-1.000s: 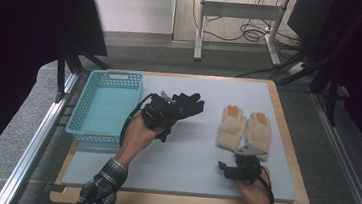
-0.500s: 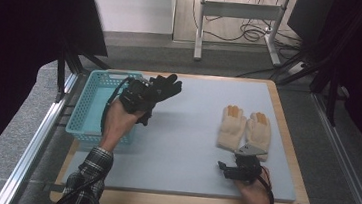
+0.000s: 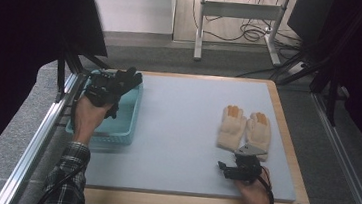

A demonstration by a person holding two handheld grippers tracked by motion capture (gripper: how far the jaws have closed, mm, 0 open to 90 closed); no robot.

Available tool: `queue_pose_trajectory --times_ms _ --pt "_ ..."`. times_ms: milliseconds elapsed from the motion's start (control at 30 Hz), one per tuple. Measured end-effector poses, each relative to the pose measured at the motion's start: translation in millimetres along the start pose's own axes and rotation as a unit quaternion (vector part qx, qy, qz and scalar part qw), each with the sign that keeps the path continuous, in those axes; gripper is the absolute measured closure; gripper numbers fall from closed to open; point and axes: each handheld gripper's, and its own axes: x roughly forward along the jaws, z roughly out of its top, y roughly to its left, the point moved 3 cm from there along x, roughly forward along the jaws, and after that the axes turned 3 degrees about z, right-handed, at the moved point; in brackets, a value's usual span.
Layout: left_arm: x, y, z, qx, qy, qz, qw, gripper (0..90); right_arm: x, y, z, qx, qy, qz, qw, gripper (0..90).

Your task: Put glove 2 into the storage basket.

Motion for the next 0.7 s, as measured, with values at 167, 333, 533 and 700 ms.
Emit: queue_pose_trajectory --times_ms 167,333,533,700 --pt "13.9 21.5 -9.6 -0.021 0.027 0.019 0.9992 60.2 0.0 0.0 0.0 0.0 0.0 0.0 1.0 23.3" --pt "38.5 40.5 -18.5 -0.041 0.07 0.046 0.9957 59.6 0.0 0.0 0.0 0.0 0.0 0.0 1.0 23.3" --pt "64.9 48.8 -22.7 -0.039 0.124 0.076 0.9885 57.8 0.0 0.0 0.0 0.0 0.0 0.0 1.0 23.3" --pt "78.4 54.1 -25.1 -0.045 0.145 0.089 0.9844 56.1 0.0 -0.1 0.0 0.0 0.0 0.0 1.0 23.3"
